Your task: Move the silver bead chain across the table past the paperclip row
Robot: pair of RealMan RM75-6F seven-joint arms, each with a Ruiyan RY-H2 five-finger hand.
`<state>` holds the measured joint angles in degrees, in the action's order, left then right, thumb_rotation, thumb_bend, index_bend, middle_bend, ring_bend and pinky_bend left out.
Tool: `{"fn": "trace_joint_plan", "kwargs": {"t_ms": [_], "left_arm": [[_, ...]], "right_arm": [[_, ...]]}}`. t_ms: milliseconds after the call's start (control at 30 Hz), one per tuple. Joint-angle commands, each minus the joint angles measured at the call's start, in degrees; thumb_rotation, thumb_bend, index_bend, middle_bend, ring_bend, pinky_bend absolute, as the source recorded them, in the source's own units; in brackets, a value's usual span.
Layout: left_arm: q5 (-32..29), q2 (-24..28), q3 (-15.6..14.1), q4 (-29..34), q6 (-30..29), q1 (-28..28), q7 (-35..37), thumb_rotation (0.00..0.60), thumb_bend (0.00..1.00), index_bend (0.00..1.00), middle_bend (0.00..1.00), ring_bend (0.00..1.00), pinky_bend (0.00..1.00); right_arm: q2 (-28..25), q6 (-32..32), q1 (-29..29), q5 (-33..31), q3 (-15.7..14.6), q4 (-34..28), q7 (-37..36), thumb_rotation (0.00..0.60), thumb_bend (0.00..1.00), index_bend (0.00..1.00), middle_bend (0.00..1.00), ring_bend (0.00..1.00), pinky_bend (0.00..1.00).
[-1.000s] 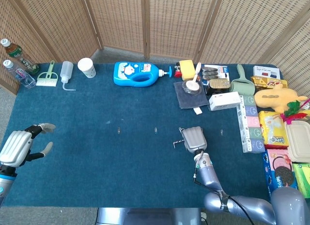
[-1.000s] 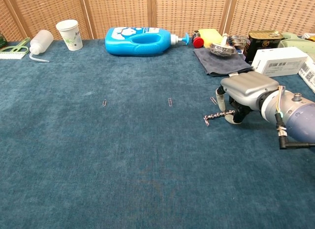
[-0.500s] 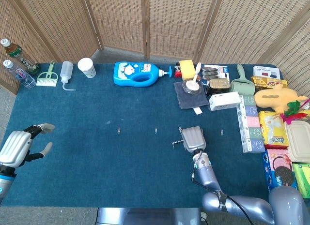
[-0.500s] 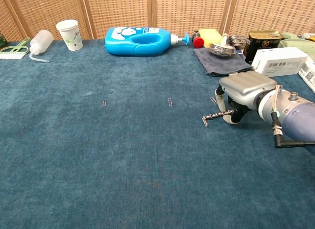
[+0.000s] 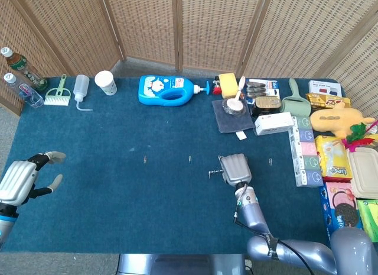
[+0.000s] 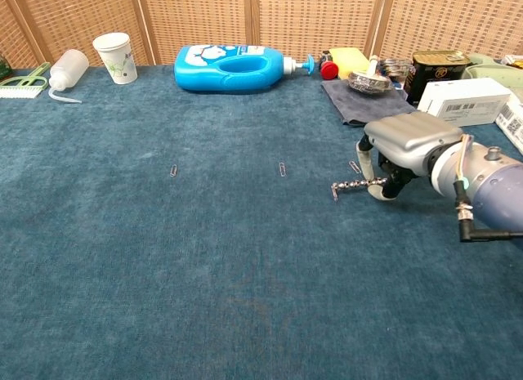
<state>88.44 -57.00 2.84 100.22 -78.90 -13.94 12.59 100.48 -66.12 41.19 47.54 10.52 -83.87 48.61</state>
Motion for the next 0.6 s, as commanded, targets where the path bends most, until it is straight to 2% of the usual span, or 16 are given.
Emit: {"fn": "trace_joint_plan", "kwargs": {"t_ms": [33,300,600], "left_arm": [[-0.03,0.02,0.07,0.05,-0.14,0.05,0.03,0.583,0.35,0.29,0.39,0.39,0.72],[0.20,-0.04,0.44,0.67,-0.90,0.15,0.03,0.582,0.35,0.29,0.39,0.39,0.72],[0.62,0.57,0.37,1.74,-1.48,0.46,-0.65,0.583,0.35,0.29,0.39,0.39,0.72]], "right_arm": [[-1.12,-0.96,-0.52,1.39,0.02,-1.74,-1.19,0.600,0.44,0.62,0.91,0.98,0.98],[-4.51,-3.86,-0.90,4.99,0.54,-7.74,-1.55,0.600,0.44,0.62,0.91,0.98,0.98],[-6.45,-3.56,0.73,3.30,2.12,-8.22,1.23,0.600,0.44,0.62,0.91,0.98,0.99]]}}
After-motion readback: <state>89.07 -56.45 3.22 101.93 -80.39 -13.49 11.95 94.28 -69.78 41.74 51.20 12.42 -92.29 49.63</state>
